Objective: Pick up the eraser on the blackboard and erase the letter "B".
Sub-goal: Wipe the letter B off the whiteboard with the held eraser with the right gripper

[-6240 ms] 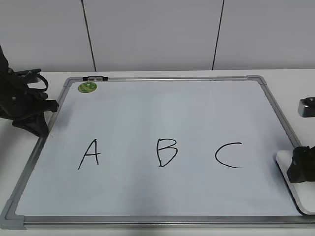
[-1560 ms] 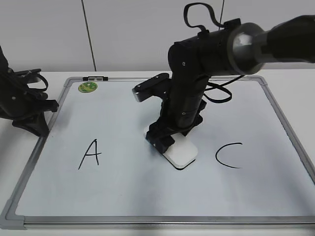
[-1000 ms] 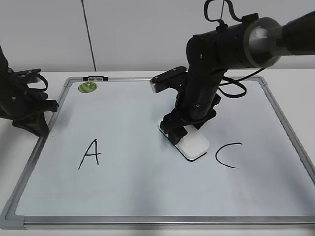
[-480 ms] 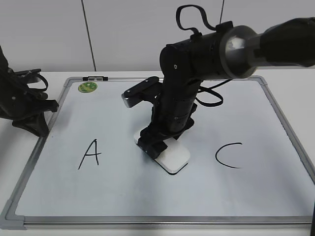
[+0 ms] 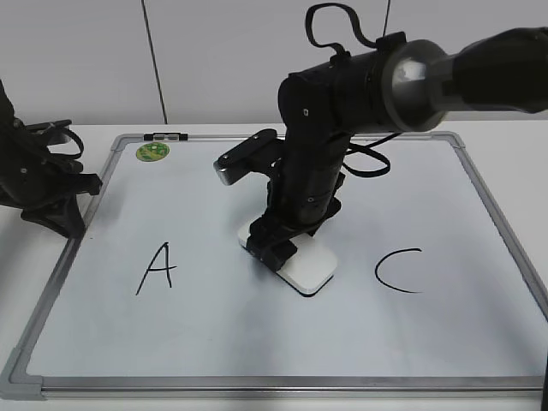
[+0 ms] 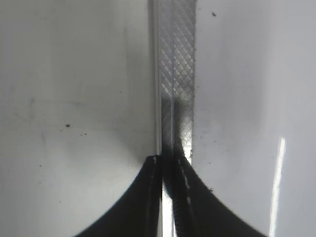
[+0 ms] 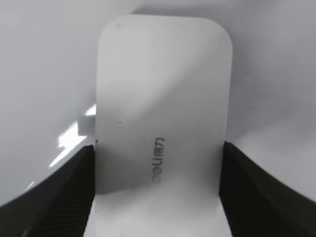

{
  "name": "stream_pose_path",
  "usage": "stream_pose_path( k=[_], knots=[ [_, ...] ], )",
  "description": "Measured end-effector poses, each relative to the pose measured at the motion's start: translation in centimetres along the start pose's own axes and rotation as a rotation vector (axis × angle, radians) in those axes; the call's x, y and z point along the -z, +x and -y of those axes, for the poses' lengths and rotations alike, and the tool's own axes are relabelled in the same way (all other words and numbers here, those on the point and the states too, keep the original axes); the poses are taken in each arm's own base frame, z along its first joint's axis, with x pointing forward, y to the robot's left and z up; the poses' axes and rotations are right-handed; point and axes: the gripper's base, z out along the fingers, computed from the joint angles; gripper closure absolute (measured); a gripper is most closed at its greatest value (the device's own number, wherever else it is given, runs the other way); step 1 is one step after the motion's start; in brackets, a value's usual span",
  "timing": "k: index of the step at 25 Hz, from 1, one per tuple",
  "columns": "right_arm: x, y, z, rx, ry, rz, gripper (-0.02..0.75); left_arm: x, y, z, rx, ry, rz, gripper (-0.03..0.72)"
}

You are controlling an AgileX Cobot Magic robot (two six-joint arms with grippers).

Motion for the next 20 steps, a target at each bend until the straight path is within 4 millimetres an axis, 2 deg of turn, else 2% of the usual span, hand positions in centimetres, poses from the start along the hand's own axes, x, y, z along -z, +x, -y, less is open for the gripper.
stream_pose_path(
  k=[4, 13, 17, 20],
  knots=[
    [-0.2, 0.3, 1.4, -0.006, 0.031, -0.008, 0.206, 0.0, 0.0, 0.0, 0.0, 0.0, 0.0, 0.643],
    [0.1, 1.7, 7.3, -0.118, 0.137, 0.025, 0.206, 0.0, 0.0, 0.0, 0.0, 0.0, 0.0, 0.643],
    [0.5, 1.2, 8.0, -0.128, 0.178, 0.062, 0.206, 0.0, 0.0, 0.0, 0.0, 0.0, 0.0, 0.643],
    [2.0, 0.0, 8.4, -0.152, 0.198, 0.106, 0.206, 0.0, 0.0, 0.0, 0.0, 0.0, 0.0, 0.643]
  ],
)
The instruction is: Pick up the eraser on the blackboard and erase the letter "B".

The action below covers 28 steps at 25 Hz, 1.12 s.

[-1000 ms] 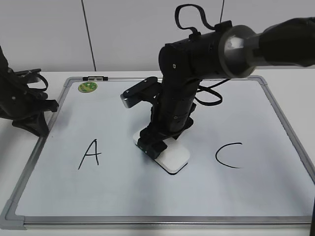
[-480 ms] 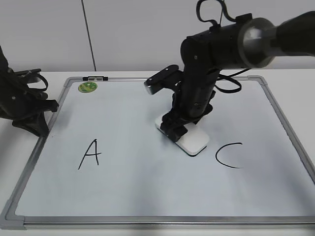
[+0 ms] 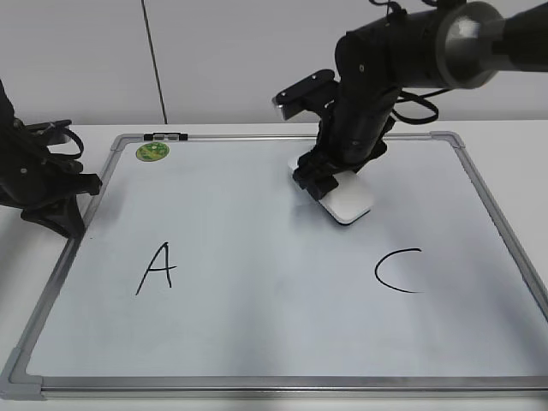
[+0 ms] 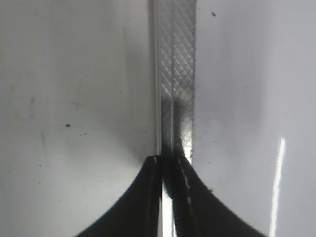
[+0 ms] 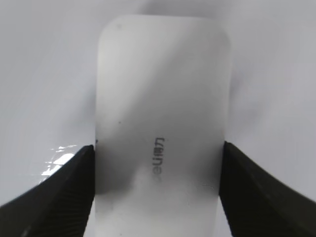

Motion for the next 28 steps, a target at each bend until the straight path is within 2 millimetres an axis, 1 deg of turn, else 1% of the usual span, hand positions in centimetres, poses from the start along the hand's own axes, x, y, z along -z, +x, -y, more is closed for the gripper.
stream_pose_path(
  k=[4, 8, 10, 12, 15, 16, 18, 19, 23, 26, 28],
  knots=[
    [2.2, -1.4, 0.8, -0.009, 0.023, 0.008, 0.206, 0.0, 0.0, 0.0, 0.0, 0.0, 0.0, 0.643],
    [4.8, -1.5, 2.0, -0.005, 0.071, -0.001, 0.206, 0.0, 0.0, 0.0, -0.001, -0.001, 0.0, 0.643],
    [5.7, -1.1, 3.0, -0.018, 0.09, -0.019, 0.206, 0.0, 0.0, 0.0, -0.001, -0.002, 0.002, 0.643],
    [6.6, -0.4, 4.6, -0.052, 0.106, -0.037, 0.206, 0.0, 0.0, 0.0, -0.001, -0.002, 0.002, 0.643],
    [7.3, 0.6, 6.9, -0.106, 0.125, -0.06, 0.206, 0.0, 0.0, 0.0, -0.001, -0.002, 0.002, 0.643],
    [7.6, 1.2, 8.1, -0.141, 0.129, -0.069, 0.206, 0.0, 0.0, 0.0, -0.003, -0.003, 0.002, 0.643],
    [7.9, 2.1, 9.7, -0.195, 0.121, -0.079, 0.206, 0.0, 0.0, 0.0, -0.003, -0.003, 0.002, 0.643],
    [8.0, 2.7, 10.7, -0.234, 0.113, -0.087, 0.206, 0.0, 0.0, 0.0, -0.003, -0.003, 0.002, 0.643],
    [7.9, 4.8, 13.9, -0.372, 0.067, -0.102, 0.206, 0.0, 0.0, 0.0, -0.003, -0.003, 0.002, 0.643],
    [7.5, 6.4, 15.6, -0.443, 0.04, -0.117, 0.206, 0.0, 0.0, 0.0, -0.003, -0.003, 0.002, 0.643],
    [7.0, 7.5, 16.2, -0.477, 0.021, -0.135, 0.206, 0.0, 0.0, 0.0, -0.003, -0.003, 0.002, 0.643]
  ],
)
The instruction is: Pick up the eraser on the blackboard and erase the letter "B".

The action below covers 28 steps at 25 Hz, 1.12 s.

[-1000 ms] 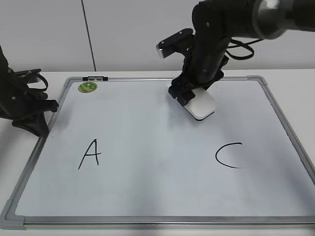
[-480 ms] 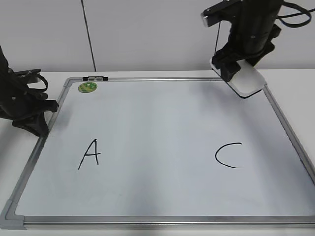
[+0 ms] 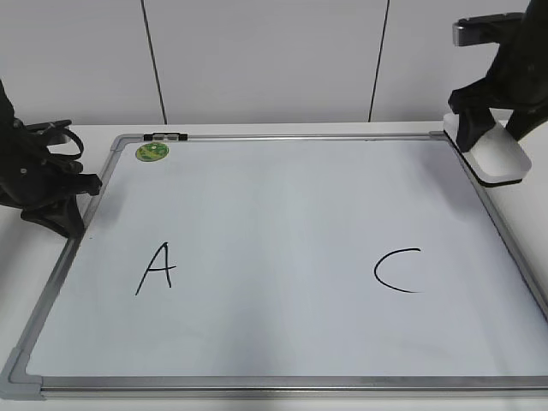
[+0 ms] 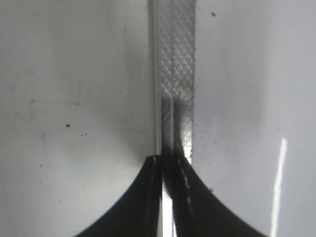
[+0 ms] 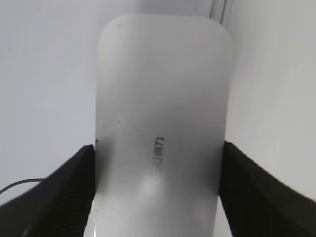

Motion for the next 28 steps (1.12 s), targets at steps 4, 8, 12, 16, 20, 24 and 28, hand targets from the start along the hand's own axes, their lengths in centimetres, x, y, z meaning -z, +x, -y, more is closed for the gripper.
stream_pose_path(
  k=[4, 8, 12, 16, 20, 24, 28],
  knots=[
    [-1.9, 1.3, 1.1, -0.043, -0.053, -0.032, 0.206, 0.0, 0.0, 0.0, 0.0, 0.0, 0.0, 0.643],
    [-3.7, 2.5, 1.2, -0.058, -0.078, -0.049, 0.206, 0.0, 0.0, 0.0, 0.0, 0.0, 0.0, 0.643],
    [-5.3, 3.5, 1.0, -0.06, -0.081, -0.049, 0.206, 0.0, 0.0, 0.0, 0.0, 0.0, 0.0, 0.643],
    [-5.8, 3.4, 1.0, -0.061, -0.072, -0.012, 0.206, 0.0, 0.0, 0.0, 0.0, 0.0, 0.0, 0.643],
    [-6.7, 3.4, 1.0, -0.064, -0.071, -0.011, 0.206, 0.0, 0.0, 0.0, 0.0, 0.0, 0.0, 0.643],
    [-7.2, 3.3, 1.0, -0.091, -0.071, -0.013, 0.206, 0.0, 0.0, 0.0, 0.0, 0.0, 0.0, 0.643],
    [-7.6, 3.4, 1.2, -0.113, -0.071, -0.02, 0.206, 0.0, 0.0, 0.0, 0.0, 0.0, 0.0, 0.643]
  ],
)
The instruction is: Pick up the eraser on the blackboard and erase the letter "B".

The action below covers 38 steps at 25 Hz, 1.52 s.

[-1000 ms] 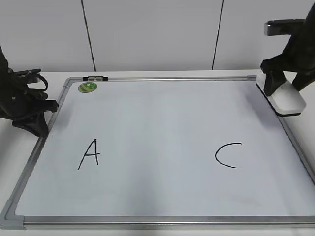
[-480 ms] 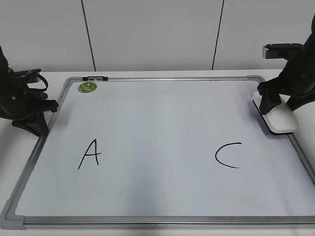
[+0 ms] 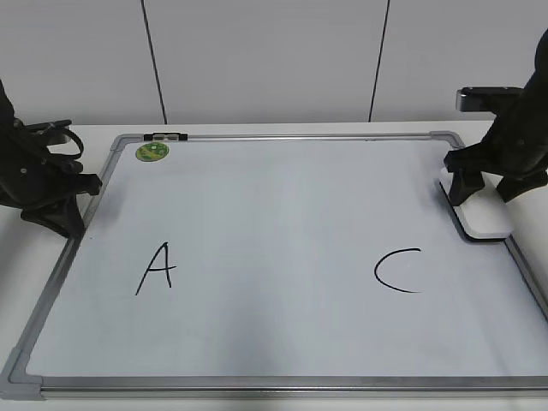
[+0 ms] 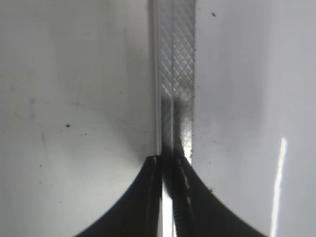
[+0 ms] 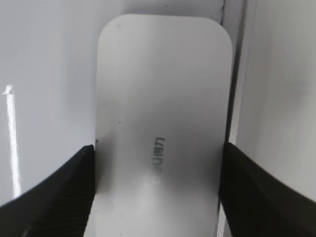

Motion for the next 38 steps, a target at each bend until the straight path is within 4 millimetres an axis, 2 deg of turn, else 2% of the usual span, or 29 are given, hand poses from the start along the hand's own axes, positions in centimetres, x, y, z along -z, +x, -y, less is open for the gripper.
stream_pose_path(
  k=[5, 10, 18, 21, 25, 28, 30, 33, 38],
  knots=[
    [-1.0, 0.3, 0.1, -0.014, -0.004, -0.038, 0.206, 0.0, 0.0, 0.0, 0.0, 0.0, 0.0, 0.643],
    [-1.0, 0.3, 0.1, -0.017, -0.005, -0.043, 0.201, 0.0, 0.0, 0.0, 0.0, 0.0, 0.0, 0.643],
    [-0.6, 0.4, 0.1, -0.015, -0.002, -0.045, 0.108, 0.0, 0.0, 0.0, 0.0, 0.0, 0.0, 0.643],
    [1.4, 0.2, 0.1, -0.009, 0.009, -0.001, 0.105, 0.0, 0.0, 0.0, 0.0, 0.0, 0.0, 0.64],
    [5.1, 0.1, -0.1, -0.002, 0.016, 0.069, 0.105, 0.0, 0.0, 0.0, 0.0, 0.0, 0.0, 0.622],
    [7.4, 0.4, -0.3, 0.005, 0.018, 0.098, 0.105, 0.2, -0.1, 0.0, -0.006, -0.001, -0.005, 0.545],
    [8.6, 0.6, -0.4, 0.014, 0.018, 0.109, 0.107, 0.7, -0.3, 0.2, -0.018, -0.002, -0.021, 0.449],
    [10.4, 1.1, -0.6, 0.022, 0.018, 0.115, 0.108, 2.9, -1.3, 0.7, -0.043, 0.0, -0.016, 0.331],
    [13.8, 2.5, -1.1, 0.026, 0.002, 0.108, 0.121, 8.8, -2.1, 1.9, -0.083, 0.02, -0.031, 0.286]
  ],
)
